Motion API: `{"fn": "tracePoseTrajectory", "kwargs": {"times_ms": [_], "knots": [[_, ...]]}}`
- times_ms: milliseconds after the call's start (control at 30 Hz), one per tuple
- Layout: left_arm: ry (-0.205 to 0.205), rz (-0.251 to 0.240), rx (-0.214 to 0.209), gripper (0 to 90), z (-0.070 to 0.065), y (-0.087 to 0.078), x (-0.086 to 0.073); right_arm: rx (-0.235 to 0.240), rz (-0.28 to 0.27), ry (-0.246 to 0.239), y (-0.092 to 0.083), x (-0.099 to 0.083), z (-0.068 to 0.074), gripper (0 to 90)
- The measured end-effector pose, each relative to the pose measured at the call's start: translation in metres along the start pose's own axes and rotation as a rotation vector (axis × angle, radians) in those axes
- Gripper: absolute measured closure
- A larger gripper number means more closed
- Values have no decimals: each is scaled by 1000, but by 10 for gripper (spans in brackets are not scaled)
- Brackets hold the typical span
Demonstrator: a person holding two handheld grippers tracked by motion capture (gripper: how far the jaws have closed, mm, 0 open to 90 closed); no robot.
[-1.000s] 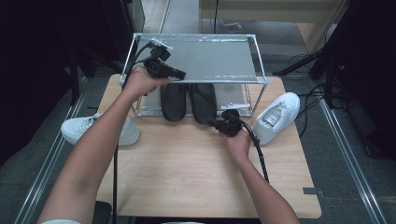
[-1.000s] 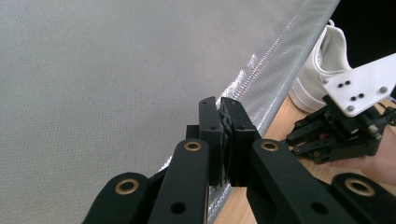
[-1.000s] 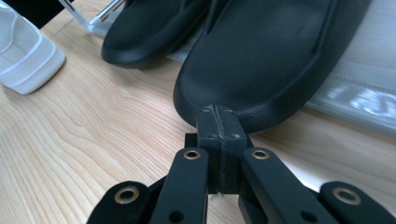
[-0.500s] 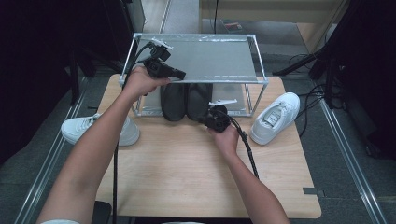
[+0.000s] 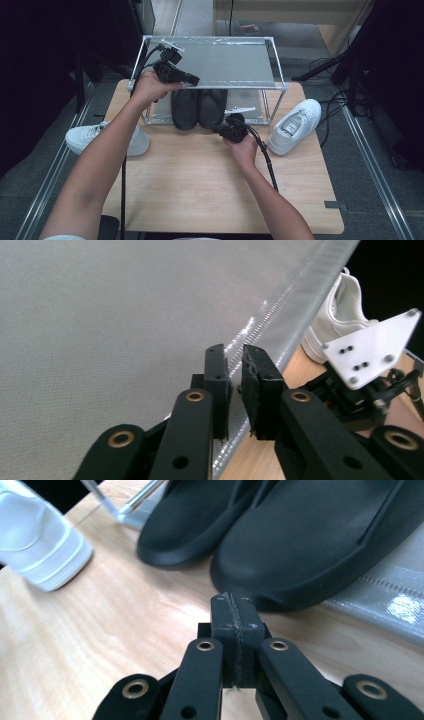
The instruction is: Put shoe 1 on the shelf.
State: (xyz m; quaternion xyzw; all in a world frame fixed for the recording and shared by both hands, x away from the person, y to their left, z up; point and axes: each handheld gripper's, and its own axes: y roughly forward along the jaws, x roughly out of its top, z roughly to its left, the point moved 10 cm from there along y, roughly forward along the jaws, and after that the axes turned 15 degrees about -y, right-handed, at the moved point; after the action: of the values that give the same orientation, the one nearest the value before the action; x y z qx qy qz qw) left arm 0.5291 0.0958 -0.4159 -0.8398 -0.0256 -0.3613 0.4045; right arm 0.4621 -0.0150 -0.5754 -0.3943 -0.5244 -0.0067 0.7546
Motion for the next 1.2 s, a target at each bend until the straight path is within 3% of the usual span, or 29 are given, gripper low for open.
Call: {"fn": "tracePoseTrajectory", "kwargs": {"times_ms": [233, 433, 500, 667, 800, 900, 1200], "knots": [[34, -39, -61, 712, -24, -23, -4, 19, -40, -62, -32, 3, 11, 828], [53, -28, -67, 573, -36, -34, -26, 39, -60, -123, -60, 5, 25, 667], [55, -30, -37, 518, -35, -35, -33, 44, -60, -142, -69, 5, 29, 624], [42, -22, -40, 443, -39, -39, -53, 41, -83, -205, -88, 1, 38, 557], [39, -17, -35, 428, -39, -40, -70, 70, -77, -175, -100, -5, 43, 542], [29, -27, -47, 423, -39, -40, -83, 64, -73, -190, -110, -11, 43, 523], [23, -11, -40, 412, -37, -33, -116, 75, -63, -174, -127, -31, 44, 502]]}}
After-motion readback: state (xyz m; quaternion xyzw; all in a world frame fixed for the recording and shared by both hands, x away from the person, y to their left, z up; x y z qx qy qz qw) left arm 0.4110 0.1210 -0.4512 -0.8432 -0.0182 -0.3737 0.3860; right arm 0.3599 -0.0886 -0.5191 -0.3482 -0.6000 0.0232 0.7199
